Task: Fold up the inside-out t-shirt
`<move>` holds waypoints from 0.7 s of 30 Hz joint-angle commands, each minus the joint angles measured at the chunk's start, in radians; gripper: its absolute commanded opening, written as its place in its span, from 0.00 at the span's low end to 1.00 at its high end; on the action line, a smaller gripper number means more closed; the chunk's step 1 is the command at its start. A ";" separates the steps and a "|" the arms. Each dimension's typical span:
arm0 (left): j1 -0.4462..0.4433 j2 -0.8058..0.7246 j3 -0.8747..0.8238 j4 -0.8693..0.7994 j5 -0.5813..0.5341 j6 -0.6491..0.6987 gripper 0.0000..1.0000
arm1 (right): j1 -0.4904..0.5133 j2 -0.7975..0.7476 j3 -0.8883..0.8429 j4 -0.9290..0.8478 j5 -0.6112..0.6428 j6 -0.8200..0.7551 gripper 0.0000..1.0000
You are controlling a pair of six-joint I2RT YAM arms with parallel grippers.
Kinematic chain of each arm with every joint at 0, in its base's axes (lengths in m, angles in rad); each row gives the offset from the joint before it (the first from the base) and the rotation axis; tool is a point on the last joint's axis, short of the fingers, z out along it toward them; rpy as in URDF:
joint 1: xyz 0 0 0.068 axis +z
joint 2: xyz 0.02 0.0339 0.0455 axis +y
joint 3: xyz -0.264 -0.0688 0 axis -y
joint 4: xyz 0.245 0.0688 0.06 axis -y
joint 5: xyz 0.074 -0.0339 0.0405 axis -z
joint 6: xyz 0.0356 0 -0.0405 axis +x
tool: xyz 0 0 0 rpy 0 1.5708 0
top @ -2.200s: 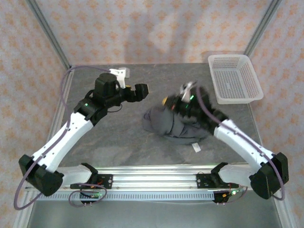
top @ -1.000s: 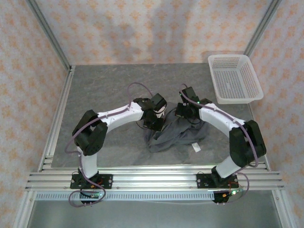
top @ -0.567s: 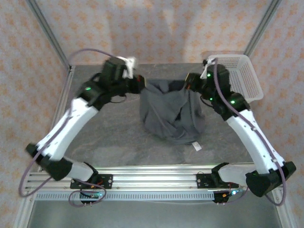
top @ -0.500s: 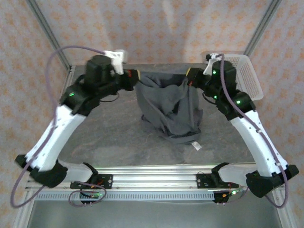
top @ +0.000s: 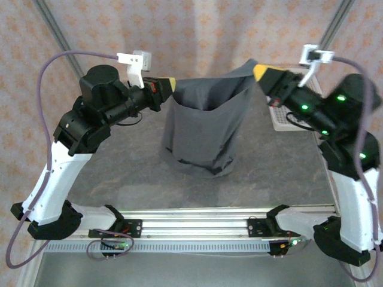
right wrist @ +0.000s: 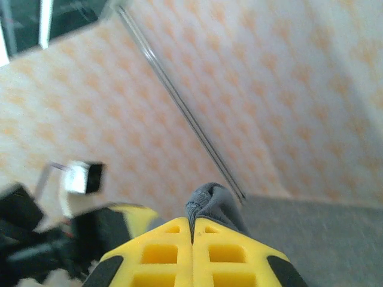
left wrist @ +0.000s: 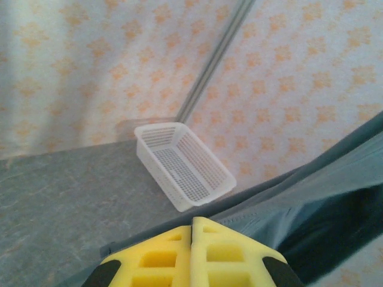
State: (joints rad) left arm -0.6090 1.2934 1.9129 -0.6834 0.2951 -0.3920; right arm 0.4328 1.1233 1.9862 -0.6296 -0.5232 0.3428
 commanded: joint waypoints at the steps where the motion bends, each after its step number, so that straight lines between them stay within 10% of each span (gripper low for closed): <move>1: -0.005 -0.006 0.016 -0.094 -0.227 0.001 0.00 | -0.008 0.054 0.138 -0.069 0.037 -0.016 0.00; 6: 0.069 0.014 -0.127 -0.210 -0.447 -0.001 0.00 | -0.008 0.221 0.123 -0.132 -0.011 0.001 0.00; 15: 0.257 0.015 -0.664 0.036 -0.303 -0.083 0.00 | 0.138 0.585 -0.042 -0.095 -0.041 0.000 0.00; 18: 0.257 -0.043 -0.762 0.152 -0.228 -0.107 0.25 | 0.184 0.720 -0.036 -0.045 -0.054 0.053 0.00; 21: 0.258 -0.096 -0.777 0.152 -0.228 -0.094 0.40 | 0.187 0.806 0.073 -0.117 -0.037 0.025 0.29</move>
State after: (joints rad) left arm -0.3515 1.3006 1.1229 -0.6529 0.0311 -0.4786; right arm 0.6201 1.9556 1.9411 -0.7292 -0.5579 0.3668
